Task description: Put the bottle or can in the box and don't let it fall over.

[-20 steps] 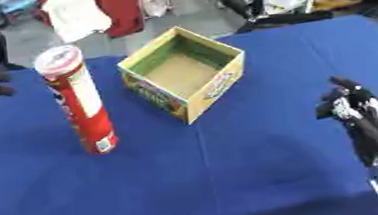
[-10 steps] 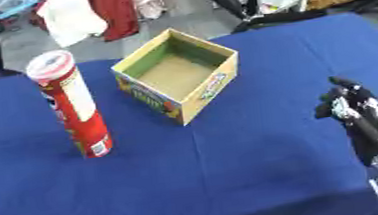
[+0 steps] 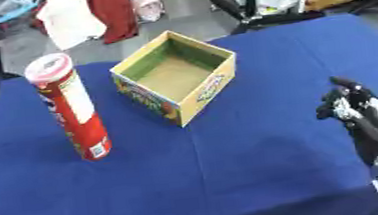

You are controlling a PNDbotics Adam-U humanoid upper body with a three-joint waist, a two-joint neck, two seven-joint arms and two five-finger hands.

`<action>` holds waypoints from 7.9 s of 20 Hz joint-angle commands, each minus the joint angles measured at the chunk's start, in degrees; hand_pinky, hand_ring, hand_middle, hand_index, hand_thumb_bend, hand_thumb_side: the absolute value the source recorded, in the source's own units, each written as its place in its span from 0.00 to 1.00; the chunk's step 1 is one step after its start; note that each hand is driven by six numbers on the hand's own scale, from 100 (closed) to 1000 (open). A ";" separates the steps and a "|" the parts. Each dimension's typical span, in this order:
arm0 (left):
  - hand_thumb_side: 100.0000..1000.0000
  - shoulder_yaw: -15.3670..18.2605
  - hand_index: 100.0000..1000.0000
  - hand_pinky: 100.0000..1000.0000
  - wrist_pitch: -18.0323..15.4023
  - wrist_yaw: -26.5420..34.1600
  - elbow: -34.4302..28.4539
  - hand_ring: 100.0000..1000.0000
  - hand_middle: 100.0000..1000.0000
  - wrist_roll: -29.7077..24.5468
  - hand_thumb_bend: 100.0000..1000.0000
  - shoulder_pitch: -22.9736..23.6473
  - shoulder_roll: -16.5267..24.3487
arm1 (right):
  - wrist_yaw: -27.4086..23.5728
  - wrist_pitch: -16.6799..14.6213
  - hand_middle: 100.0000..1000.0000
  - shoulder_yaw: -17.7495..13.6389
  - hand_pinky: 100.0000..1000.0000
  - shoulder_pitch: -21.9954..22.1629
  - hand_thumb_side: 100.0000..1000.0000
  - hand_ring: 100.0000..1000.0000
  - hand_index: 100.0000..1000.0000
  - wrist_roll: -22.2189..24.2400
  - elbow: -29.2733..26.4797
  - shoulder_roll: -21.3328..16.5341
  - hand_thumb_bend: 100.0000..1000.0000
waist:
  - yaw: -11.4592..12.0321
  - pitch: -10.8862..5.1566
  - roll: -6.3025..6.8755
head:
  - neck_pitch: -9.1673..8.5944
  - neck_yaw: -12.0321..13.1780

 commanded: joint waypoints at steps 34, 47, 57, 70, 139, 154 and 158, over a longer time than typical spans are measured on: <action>0.85 -11.29 1.00 0.89 -0.95 -9.39 9.85 0.95 0.99 -0.85 0.00 -15.77 -4.70 | -0.31 0.00 0.49 0.52 0.48 0.00 0.29 0.48 0.79 0.87 -0.80 -1.43 0.00 | -0.06 -0.90 0.07 | -0.11 1.48; 0.91 -13.12 1.00 0.88 -3.39 -16.61 14.95 0.96 0.99 -4.15 0.00 -18.65 -8.05 | -0.36 -0.02 0.49 0.45 0.48 -0.04 0.29 0.48 0.79 0.85 -0.84 -1.33 0.00 | -0.34 -0.85 0.07 | -0.11 1.53; 0.94 -12.98 1.00 0.88 -4.49 -17.99 16.20 0.96 0.99 -5.58 0.00 -18.84 -8.48 | -0.44 -0.04 0.49 0.42 0.48 -0.04 0.29 0.48 0.79 0.87 -0.85 -1.32 0.00 | -0.34 -0.82 0.05 | -0.11 1.46; 0.91 -13.17 1.00 0.85 -4.92 -19.78 16.76 0.92 0.97 -9.61 0.00 -18.47 -8.75 | -0.50 -0.04 0.49 0.40 0.48 -0.03 0.29 0.48 0.79 0.90 -0.82 -1.30 0.00 | -0.31 -0.81 -0.01 | -0.11 1.44; 0.42 -1.16 1.00 0.99 -6.90 -34.08 33.88 1.00 1.00 10.23 0.00 -37.11 -32.71 | -2.37 1.32 0.49 4.97 0.49 -5.24 0.30 0.48 0.79 5.30 -1.19 2.96 0.00 | -9.30 2.42 -1.82 | -2.71 9.50; 0.51 0.88 0.94 0.78 -16.88 -23.84 18.18 0.78 0.81 24.17 0.00 -27.27 -20.88 | -1.23 0.71 0.49 2.95 0.49 -3.96 0.30 0.48 0.79 3.57 -1.13 2.05 0.00 | -5.46 2.14 -1.10 | -1.96 6.23; 0.53 5.06 0.91 0.70 -15.73 -20.08 12.08 0.73 0.77 27.93 0.00 -21.20 -23.08 | -0.76 0.32 0.49 1.68 0.49 -4.30 0.30 0.48 0.79 2.42 -1.37 1.95 0.00 | -3.57 3.06 -1.33 | -2.33 4.35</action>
